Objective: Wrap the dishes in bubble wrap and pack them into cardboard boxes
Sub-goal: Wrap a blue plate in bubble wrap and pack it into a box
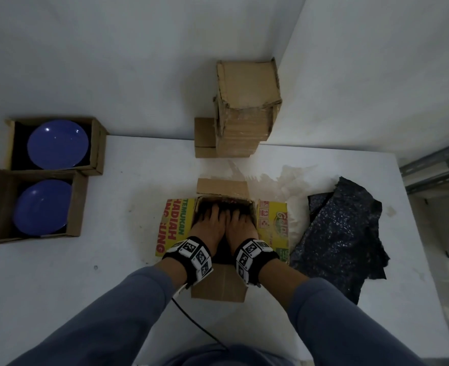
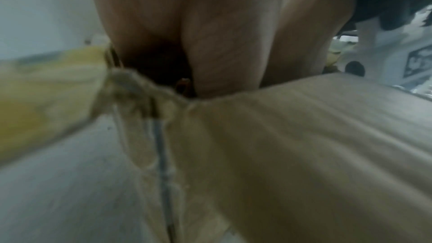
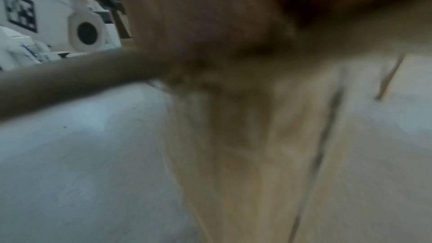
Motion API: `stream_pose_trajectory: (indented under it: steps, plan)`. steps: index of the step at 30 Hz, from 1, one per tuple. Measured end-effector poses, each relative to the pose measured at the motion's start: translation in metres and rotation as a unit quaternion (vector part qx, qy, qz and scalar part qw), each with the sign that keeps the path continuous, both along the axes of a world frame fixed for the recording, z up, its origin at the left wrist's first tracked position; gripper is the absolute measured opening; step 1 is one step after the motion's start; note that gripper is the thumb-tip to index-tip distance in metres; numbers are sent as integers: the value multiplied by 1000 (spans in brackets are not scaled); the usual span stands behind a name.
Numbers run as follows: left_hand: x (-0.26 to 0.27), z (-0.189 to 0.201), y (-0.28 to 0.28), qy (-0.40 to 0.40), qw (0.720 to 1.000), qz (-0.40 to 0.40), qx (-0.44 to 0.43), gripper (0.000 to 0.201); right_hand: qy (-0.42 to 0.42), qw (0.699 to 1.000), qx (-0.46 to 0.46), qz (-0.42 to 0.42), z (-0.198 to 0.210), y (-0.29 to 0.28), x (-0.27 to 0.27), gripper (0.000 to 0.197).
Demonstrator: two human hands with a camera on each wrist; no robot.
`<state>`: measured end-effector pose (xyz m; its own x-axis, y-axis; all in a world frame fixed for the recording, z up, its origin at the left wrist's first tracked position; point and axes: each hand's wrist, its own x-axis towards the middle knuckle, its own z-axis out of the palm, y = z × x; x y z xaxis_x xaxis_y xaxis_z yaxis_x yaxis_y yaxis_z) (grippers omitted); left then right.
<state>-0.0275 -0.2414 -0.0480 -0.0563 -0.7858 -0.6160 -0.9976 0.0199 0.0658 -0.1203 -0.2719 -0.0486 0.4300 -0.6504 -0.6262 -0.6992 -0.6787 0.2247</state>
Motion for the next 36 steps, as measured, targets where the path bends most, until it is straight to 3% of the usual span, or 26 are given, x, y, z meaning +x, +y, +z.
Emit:
stream_pose_trajectory:
  steps: [5, 8, 12, 17, 25, 29, 32, 34, 36]
  plan:
    - [3, 11, 2, -99, 993, -67, -17, 73, 113, 983, -64, 133, 18, 1, 1, 44]
    - [-1, 14, 6, -156, 980, -116, -28, 71, 148, 974, -83, 150, 18, 6, 0, 37]
    - [-9, 7, 8, -217, 963, -160, -21, 80, 166, 967, -91, 169, 8, 5, -1, 50]
    - [-6, -5, 4, -213, 965, -156, 5, 82, 149, 971, -72, 172, 8, 3, -5, 67]
    - [3, -2, 4, -133, 984, -115, -16, 76, 111, 983, -52, 141, 3, 1, -6, 66]
    - [10, 11, 4, -77, 995, -67, -5, 68, 73, 990, -3, 124, 28, -4, 0, 44]
    - [10, 29, 12, 9, 998, -32, -55, 50, 22, 993, -13, 111, 51, -9, -3, 33]
    - [10, 41, 24, 104, 989, -74, -80, 30, 15, 994, 4, 110, 60, -14, -12, 26]
    - [11, 49, 41, 200, 975, -90, -22, 32, 9, 994, 17, 106, 66, -15, -23, 23]
